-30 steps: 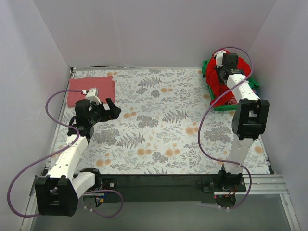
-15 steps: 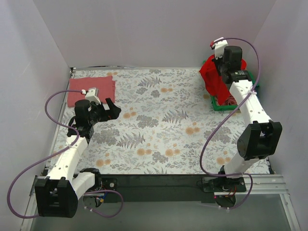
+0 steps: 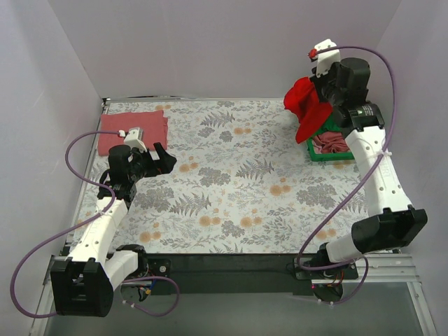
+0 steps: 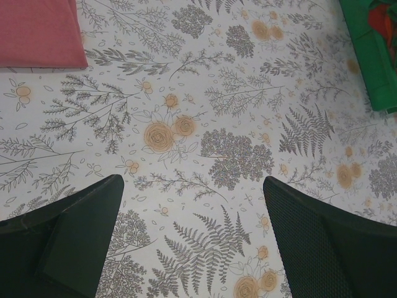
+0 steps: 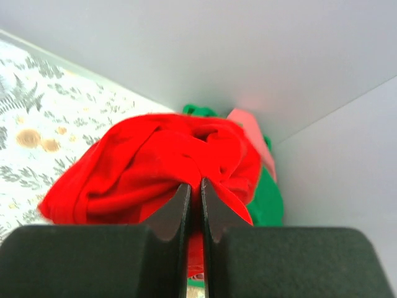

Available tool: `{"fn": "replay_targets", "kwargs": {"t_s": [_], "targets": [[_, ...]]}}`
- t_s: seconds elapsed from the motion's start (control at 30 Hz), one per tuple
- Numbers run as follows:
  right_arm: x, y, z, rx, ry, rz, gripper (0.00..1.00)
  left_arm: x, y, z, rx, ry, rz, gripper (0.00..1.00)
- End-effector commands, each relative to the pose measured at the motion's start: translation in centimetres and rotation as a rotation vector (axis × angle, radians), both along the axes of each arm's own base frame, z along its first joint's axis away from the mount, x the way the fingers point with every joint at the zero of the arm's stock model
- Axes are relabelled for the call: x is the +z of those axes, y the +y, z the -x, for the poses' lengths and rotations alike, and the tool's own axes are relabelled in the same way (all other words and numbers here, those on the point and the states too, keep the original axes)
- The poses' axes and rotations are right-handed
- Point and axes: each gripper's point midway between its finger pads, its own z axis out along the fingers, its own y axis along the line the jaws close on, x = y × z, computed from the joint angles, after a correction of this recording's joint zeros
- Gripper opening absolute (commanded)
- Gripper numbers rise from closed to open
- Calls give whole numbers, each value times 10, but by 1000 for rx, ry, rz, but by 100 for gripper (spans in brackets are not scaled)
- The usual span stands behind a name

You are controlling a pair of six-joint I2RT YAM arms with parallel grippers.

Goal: Fold and stack the t-shirts
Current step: Grab the tshirt from the pile, then move the tshirt to the center of the board

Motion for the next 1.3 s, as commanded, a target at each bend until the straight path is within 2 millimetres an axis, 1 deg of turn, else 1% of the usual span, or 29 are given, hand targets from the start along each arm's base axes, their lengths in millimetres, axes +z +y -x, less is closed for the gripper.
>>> {"fn": "replay_targets", "kwargs": {"t_s": [0.0, 0.03, 0.13, 0.17, 0.2, 0.23, 0.3, 0.33, 0.37, 0.43, 0.5, 0.6, 0.63, 0.7, 0.73, 0.8, 0.83, 0.87, 0.9, 0.93, 0.97, 1.0, 1.03, 1.07, 1.13, 1.17, 1.2, 1.23, 1.27], "targets": [[61, 10, 19, 65, -140, -61, 1, 11, -4, 2, -26, -40, 8, 95], [62, 11, 21, 71, -138, -64, 1, 12, -4, 2, -27, -43, 7, 95], [66, 34, 33, 209, -122, -88, 1, 12, -5, 2, -29, -43, 8, 95], [70, 49, 42, 300, -118, -108, 1, 11, -5, 2, -28, -42, 7, 95], [77, 57, 50, 345, -120, -121, 1, 12, -5, 2, -30, -44, 7, 95], [80, 70, 59, 433, -113, -137, 1, 12, -6, 3, -34, -45, 9, 95], [85, 83, 71, 519, -107, -155, 1, 11, -6, 3, -36, -43, 11, 95], [83, 89, 77, 560, -91, -165, 1, 11, -6, 3, -36, -45, 11, 95], [83, 100, 88, 641, -80, -180, 1, 12, -7, 4, -42, -45, 14, 95], [79, 112, 103, 745, -56, -192, 1, 13, -8, 4, -46, -47, 17, 95], [74, 120, 112, 800, -38, -199, 1, 13, -9, 5, -49, -49, 20, 95], [50, 137, 129, 899, 22, -208, 1, 16, -9, 6, -53, -60, 19, 95], [32, 142, 137, 936, 63, -211, 1, 17, -9, 7, -56, -65, 22, 95], [10, 154, 151, 996, 115, -219, 1, 21, -13, 10, -75, -76, 31, 95], [-17, 161, 163, 1035, 178, -229, 4, 22, -14, 11, -85, -81, 35, 95], [-49, 167, 172, 1056, 240, -231, 13, 27, -22, 15, -133, -93, 59, 95], [-66, 167, 169, 1017, 263, -217, 26, 28, -26, 16, -156, -95, 73, 95], [-98, 164, 169, 972, 344, -235, 32, 29, -31, 19, -182, -96, 86, 94], [-108, 161, 163, 937, 346, -224, 38, 33, -41, 25, -253, -105, 116, 94], [-121, 152, 152, 859, 360, -194, 54, 34, -46, 27, -284, -105, 130, 94], [-137, 145, 149, 827, 387, -185, 64, 35, -51, 30, -309, -102, 155, 94], [-140, 139, 145, 802, 386, -188, 71, 34, -56, 33, -343, -89, 175, 94], [-144, 126, 139, 765, 392, -210, 77, 34, -63, 39, -389, -82, 196, 94], [-155, 119, 138, 746, 416, -234, 77, 33, -70, 42, -412, -69, 213, 93], [-164, 105, 136, 731, 431, -274, 80, 29, -80, 47, -465, -40, 230, 93], [-171, 103, 139, 738, 445, -287, 80, 25, -90, 53, -499, -19, 226, 93], [-186, 104, 150, 775, 479, -308, 80, 26, -94, 54, -514, -10, 221, 91], [-194, 105, 155, 792, 496, -318, 80, 19, -98, 54, -518, 20, 214, 91], [-204, 106, 163, 819, 513, -325, 80, 13, -109, 62, -549, 62, 208, 90]]}}
